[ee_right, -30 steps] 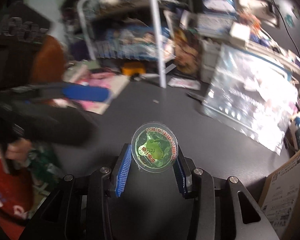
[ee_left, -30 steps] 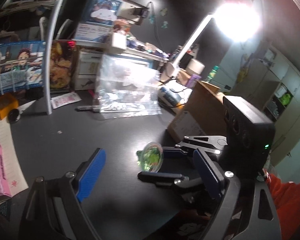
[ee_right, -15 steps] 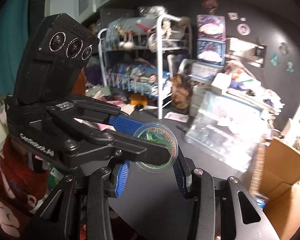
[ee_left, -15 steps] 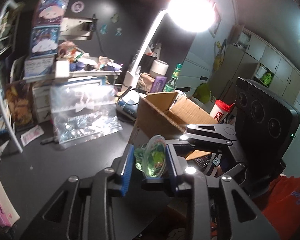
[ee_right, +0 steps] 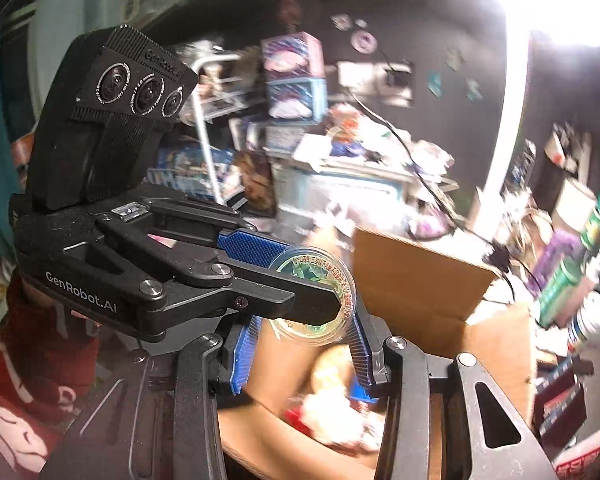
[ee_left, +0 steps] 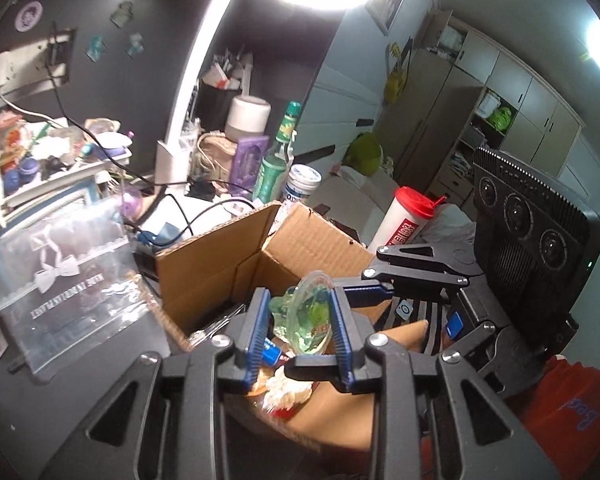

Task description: Organize objects

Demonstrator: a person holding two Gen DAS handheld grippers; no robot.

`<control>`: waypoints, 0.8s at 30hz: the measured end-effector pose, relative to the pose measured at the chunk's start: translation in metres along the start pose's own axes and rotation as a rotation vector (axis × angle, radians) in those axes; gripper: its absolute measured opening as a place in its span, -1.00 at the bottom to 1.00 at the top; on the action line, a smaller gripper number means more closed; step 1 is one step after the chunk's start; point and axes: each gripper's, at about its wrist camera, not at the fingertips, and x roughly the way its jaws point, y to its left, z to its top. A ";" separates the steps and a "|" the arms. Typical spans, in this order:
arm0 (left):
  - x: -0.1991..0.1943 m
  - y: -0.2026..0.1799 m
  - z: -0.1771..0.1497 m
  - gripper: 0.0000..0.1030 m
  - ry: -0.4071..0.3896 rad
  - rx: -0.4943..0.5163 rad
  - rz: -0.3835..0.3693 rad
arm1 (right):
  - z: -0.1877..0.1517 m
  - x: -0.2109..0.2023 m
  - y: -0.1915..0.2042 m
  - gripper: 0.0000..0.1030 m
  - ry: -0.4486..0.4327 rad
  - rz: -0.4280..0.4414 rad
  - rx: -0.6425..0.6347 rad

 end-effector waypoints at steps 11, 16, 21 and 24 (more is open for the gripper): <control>0.015 -0.003 0.011 0.24 0.031 0.002 0.061 | 0.003 0.018 -0.023 -0.03 0.164 0.003 -0.002; 0.002 -0.004 0.008 0.40 -0.009 -0.001 0.097 | -0.003 0.015 -0.027 -0.03 0.160 0.001 0.025; -0.014 -0.007 0.001 0.53 -0.055 -0.005 0.128 | -0.007 0.008 -0.025 0.04 0.147 -0.015 0.044; -0.026 -0.009 -0.006 0.63 -0.089 -0.011 0.153 | -0.008 0.004 -0.022 0.15 0.135 -0.033 0.044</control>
